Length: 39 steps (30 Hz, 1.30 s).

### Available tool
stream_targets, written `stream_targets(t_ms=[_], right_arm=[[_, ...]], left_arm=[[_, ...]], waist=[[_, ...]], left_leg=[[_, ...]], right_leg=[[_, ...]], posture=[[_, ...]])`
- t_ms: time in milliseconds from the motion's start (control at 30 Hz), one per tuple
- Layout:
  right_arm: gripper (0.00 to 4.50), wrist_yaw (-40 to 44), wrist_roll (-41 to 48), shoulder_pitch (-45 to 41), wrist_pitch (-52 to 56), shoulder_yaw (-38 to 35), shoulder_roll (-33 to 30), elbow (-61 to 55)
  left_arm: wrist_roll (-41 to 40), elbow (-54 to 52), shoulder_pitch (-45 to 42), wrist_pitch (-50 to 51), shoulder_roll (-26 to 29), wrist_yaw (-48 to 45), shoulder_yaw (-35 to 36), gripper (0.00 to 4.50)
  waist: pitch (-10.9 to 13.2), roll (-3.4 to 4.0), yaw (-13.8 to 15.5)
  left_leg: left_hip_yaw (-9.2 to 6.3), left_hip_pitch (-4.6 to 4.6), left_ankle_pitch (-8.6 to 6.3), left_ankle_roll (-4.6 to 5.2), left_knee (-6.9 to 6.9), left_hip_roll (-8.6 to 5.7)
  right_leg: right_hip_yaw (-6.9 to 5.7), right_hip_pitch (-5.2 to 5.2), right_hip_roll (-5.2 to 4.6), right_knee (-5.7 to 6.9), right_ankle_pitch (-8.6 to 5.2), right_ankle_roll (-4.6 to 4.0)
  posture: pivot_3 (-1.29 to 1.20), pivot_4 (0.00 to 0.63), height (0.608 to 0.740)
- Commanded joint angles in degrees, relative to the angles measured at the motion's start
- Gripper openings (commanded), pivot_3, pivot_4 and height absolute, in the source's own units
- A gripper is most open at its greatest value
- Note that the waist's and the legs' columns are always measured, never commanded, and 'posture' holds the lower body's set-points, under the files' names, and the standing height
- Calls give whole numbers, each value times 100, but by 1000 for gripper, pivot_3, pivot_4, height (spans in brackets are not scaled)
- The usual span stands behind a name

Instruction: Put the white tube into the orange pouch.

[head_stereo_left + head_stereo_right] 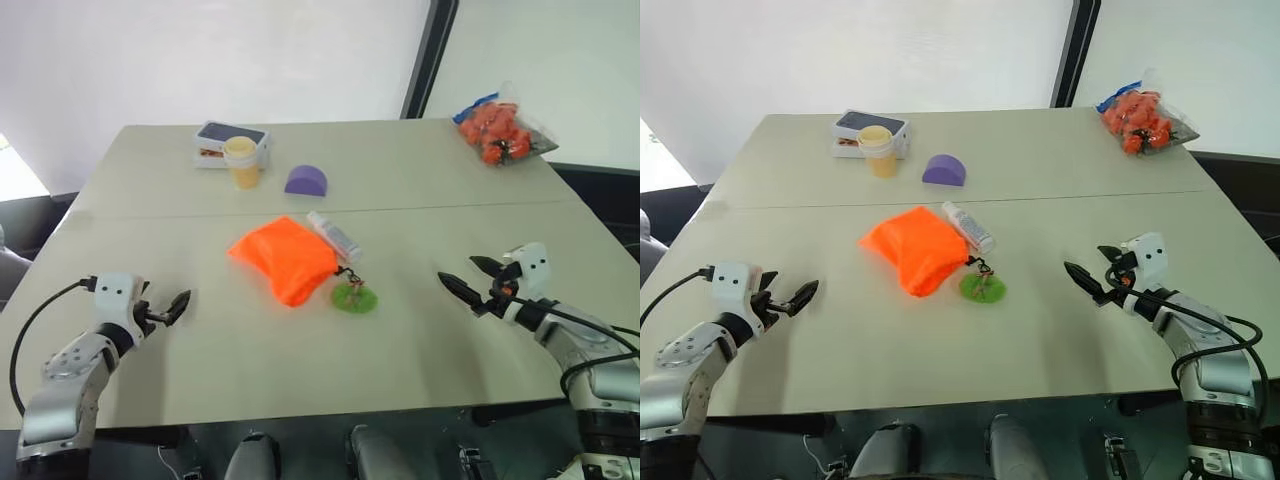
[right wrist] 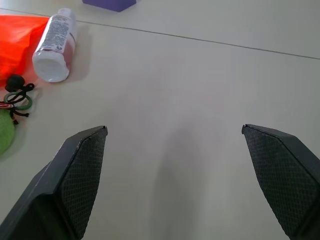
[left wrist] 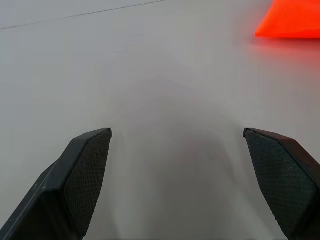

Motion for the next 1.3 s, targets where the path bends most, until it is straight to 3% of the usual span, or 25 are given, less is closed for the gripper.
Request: stream_targets(t_ms=[33, 667, 867, 967, 1133, 1300], right_arm=[[4477, 13, 64, -101, -75, -43, -8, -154], [4477, -45, 45, -243, -82, 181, 178, -214], [4477, -35, 50, -278, -77, 244, 230, -249], [4477, -41, 66, -297, -62, 267, 247, -292], [4477, 72, 214, -294, 84, 388, 292, -533], [4477, 442, 349, -12, 294, 605, 160, -961]], left_arm=[[-54, -201, 17, -50, 53, 31, 164, 4500], [-422, -527, 152, 57, -52, -4, 210, 4500], [-676, -1442, 112, 324, 116, -377, -214, 4500], [-521, -1844, 15, 430, 318, -498, -624, 4500], [148, -2370, -530, 444, 511, -493, -1901, 4500], [1556, -2459, -1380, 447, 368, -98, -3486, 4500]], waist=[[0, 0, 2], [0, 0, 4], [1, -1, 11], [0, 0, 6], [0, 2, 7], [-1, 2, 12]], left_leg=[[2, 0, 0, 0, 0, 0], [4, -1, 0, 0, -5, 0], [5, -2, 0, 0, -3, -1], [5, 0, 0, 0, -2, -1], [8, -1, 0, 1, -3, -1], [9, -5, 1, 1, -2, -2]], right_leg=[[2, 0, -1, 0, 0, 0], [3, 1, 0, -1, 1, -1], [3, 1, -2, -1, 1, -1], [4, 3, 0, -1, 1, -1], [10, 10, 3, 0, 1, 0], [11, 23, 7, 1, 1, 2]], posture=[[0, 150, 723], [0, 150, 723], [0, 150, 723], [0, 150, 723], [0, 150, 723], [0, 150, 723]])
